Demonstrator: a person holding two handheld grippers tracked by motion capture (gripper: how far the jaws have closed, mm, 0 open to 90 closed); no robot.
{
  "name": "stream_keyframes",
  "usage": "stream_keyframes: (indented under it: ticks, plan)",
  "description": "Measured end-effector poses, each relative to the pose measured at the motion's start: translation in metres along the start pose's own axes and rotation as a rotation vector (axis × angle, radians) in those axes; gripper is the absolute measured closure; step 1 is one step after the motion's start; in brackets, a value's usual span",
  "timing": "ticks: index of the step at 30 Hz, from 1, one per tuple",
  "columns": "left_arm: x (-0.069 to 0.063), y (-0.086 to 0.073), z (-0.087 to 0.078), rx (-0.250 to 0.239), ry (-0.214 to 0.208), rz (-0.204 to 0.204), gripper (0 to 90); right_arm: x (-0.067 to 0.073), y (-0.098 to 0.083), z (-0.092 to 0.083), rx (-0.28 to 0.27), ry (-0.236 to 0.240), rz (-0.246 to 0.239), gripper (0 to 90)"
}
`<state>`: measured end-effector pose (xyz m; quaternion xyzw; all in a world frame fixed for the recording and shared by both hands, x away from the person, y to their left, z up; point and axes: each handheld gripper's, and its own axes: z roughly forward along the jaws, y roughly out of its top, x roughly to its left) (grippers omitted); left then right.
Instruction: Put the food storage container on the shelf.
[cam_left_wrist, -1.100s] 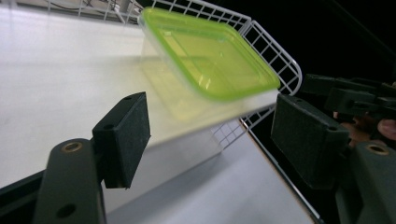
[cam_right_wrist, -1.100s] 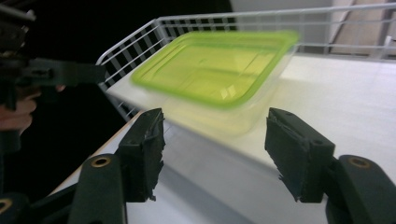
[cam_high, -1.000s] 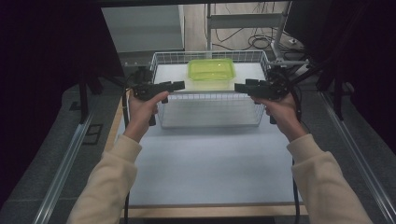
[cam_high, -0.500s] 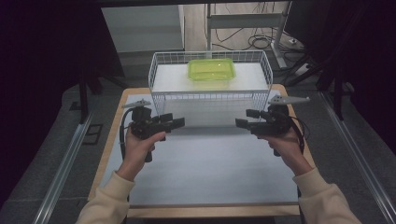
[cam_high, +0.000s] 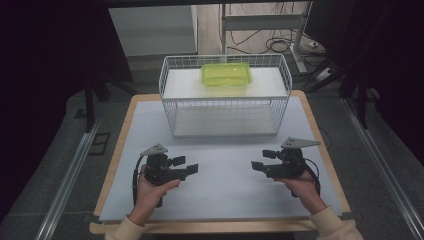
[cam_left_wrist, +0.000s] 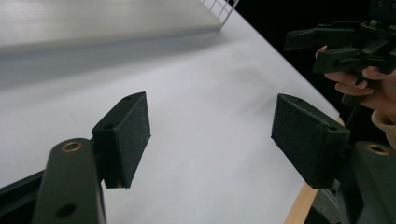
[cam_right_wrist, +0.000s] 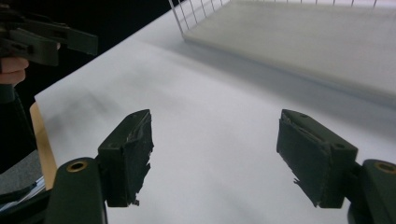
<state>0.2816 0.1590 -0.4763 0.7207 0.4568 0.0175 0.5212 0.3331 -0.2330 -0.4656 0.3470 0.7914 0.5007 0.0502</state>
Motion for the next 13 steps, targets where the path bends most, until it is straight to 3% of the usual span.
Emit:
stream_keyframes:
  ticks: [5,13]
  plan:
    - [0.0016,-0.0029,0.0049,0.009,0.005,0.000,27.9,0.0002,-0.0031,0.0042,0.009,-0.005,0.003,26.2]
    - [0.0026,-0.0087,0.0055,0.018,0.015,0.005,27.6,0.0043,-0.0081,-0.0016,-0.010,-0.073,-0.066,22.2]
